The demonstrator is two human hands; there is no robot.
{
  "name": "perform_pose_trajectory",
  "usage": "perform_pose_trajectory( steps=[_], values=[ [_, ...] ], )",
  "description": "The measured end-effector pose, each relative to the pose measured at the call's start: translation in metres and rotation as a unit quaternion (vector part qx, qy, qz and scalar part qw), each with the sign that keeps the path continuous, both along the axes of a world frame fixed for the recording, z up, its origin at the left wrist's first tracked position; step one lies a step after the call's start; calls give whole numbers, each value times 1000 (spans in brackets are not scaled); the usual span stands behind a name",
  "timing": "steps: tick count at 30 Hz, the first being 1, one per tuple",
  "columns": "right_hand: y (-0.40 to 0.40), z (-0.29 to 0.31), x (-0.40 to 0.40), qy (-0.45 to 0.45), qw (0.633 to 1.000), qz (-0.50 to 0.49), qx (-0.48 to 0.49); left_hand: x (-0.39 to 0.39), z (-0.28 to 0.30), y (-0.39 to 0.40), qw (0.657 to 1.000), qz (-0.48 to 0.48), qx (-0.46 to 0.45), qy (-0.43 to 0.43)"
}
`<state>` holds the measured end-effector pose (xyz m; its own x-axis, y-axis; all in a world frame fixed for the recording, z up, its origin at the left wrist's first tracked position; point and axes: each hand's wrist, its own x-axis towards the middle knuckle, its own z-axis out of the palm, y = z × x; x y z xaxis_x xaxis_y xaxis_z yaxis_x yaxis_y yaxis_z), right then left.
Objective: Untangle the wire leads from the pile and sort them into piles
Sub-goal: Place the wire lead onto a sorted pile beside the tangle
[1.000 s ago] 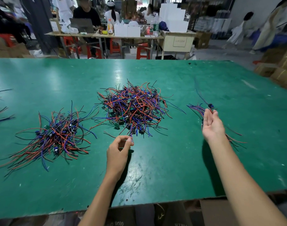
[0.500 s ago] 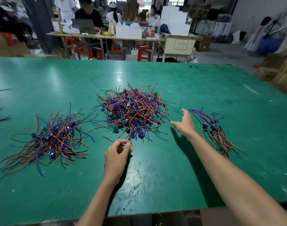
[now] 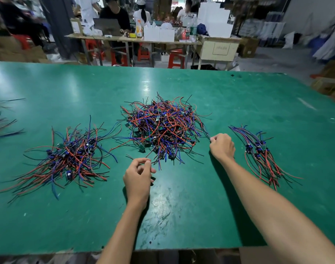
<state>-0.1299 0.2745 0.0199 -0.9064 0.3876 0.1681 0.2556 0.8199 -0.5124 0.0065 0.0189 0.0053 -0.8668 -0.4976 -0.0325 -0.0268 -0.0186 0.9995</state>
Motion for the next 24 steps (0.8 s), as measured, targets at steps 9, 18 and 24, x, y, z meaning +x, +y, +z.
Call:
perform_pose_trajectory(
  steps=[9, 18, 24],
  values=[
    [-18, -3, 82, 149, 945, -54, -285, 10, 4, 11, 991, -106, -80, 5],
    [-73, -12, 155, 111, 938, 212, -251, -8, 28, 52, 963, -242, 91, -78],
    [-74, -9, 156, 58, 937, 250, -238, -11, 28, 28, 937, -276, 199, -76]
  ],
)
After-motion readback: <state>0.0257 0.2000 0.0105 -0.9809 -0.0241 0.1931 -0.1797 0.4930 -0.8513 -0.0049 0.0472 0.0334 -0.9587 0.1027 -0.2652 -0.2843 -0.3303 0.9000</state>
